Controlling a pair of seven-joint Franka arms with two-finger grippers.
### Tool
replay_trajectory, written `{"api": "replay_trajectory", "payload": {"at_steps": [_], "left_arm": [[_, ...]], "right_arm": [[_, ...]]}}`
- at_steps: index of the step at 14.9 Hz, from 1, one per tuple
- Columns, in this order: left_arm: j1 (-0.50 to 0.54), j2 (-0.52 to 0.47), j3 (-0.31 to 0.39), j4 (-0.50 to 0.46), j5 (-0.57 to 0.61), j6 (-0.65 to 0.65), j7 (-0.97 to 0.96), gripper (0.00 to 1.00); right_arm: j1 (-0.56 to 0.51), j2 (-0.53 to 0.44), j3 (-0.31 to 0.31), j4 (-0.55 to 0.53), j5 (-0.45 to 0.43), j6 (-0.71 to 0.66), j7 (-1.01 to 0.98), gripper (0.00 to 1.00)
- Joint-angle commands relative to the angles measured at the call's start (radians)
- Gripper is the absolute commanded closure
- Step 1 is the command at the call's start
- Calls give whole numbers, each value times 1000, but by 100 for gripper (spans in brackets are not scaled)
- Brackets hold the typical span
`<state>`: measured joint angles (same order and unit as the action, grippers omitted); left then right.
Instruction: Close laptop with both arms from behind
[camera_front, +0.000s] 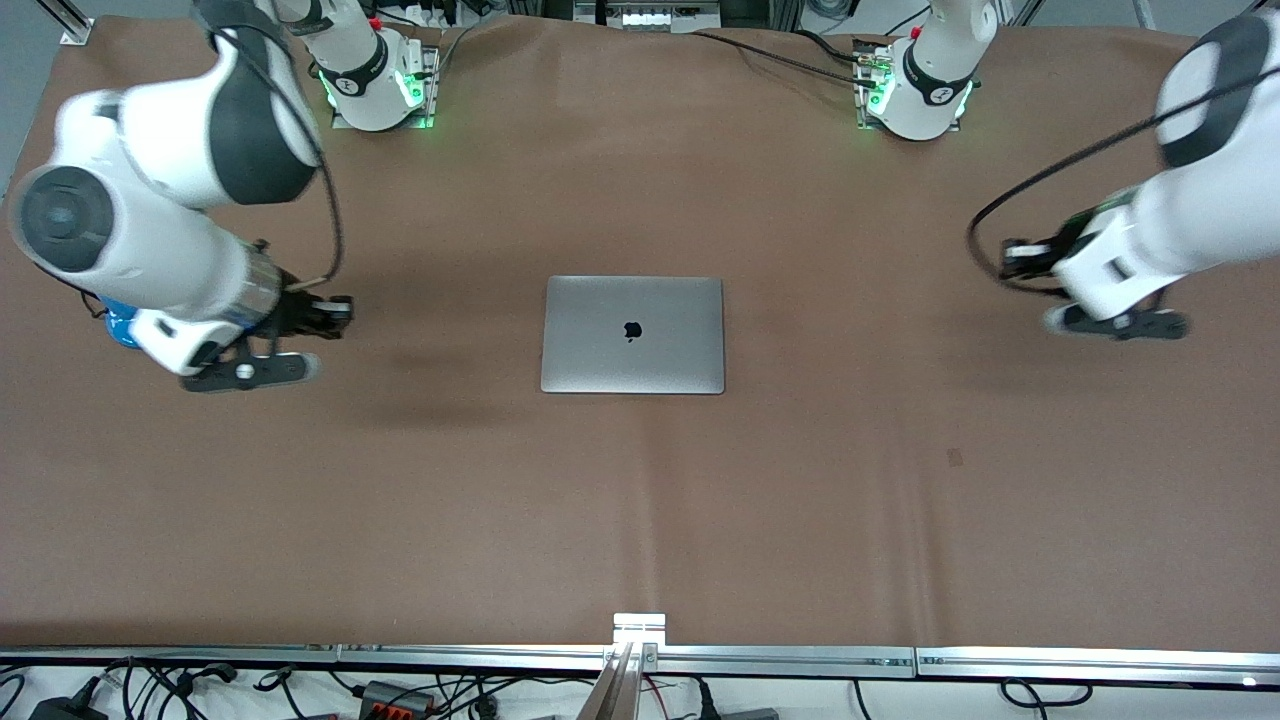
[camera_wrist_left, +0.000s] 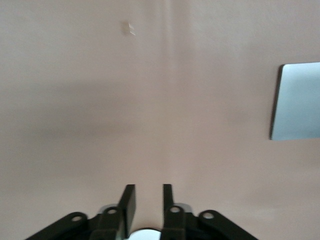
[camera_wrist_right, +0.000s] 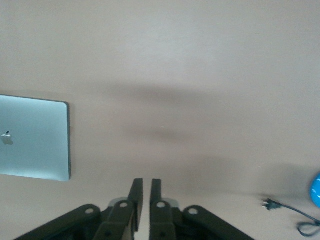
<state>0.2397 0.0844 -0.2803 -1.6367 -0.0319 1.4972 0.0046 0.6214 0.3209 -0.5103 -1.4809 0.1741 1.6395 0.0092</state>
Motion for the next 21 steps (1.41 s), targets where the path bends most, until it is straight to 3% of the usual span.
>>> {"api": "replay_trajectory", "payload": {"at_steps": [1, 3, 5, 8, 11, 14, 19, 21], "left_arm": [[-64, -26, 102, 3, 49, 29, 46, 0], [-141, -58, 199, -50, 47, 43, 31, 0], [-143, -127, 198, -144, 49, 104, -26, 0], [-151, -132, 187, -137, 55, 109, -35, 0], [-174, -120, 188, -123, 53, 103, -37, 0], [-180, -121, 187, -121, 55, 98, -75, 0], [-180, -115, 187, -101, 53, 78, -75, 0], [-180, -114, 187, -98, 53, 67, -75, 0]], "right_arm": [[5, 17, -45, 98, -7, -44, -11, 0], [8, 17, -74, 139, -5, -61, -15, 0], [-41, 7, -61, 142, 4, -38, -18, 0], [-312, -25, 201, 172, -8, -18, -11, 0], [-475, -26, 321, 168, -30, -18, -14, 0], [-566, -63, 450, 131, -146, -3, -3, 0], [-568, -132, 449, 32, -154, 11, 5, 0], [-569, -213, 446, -86, -154, 55, 3, 0]]}}
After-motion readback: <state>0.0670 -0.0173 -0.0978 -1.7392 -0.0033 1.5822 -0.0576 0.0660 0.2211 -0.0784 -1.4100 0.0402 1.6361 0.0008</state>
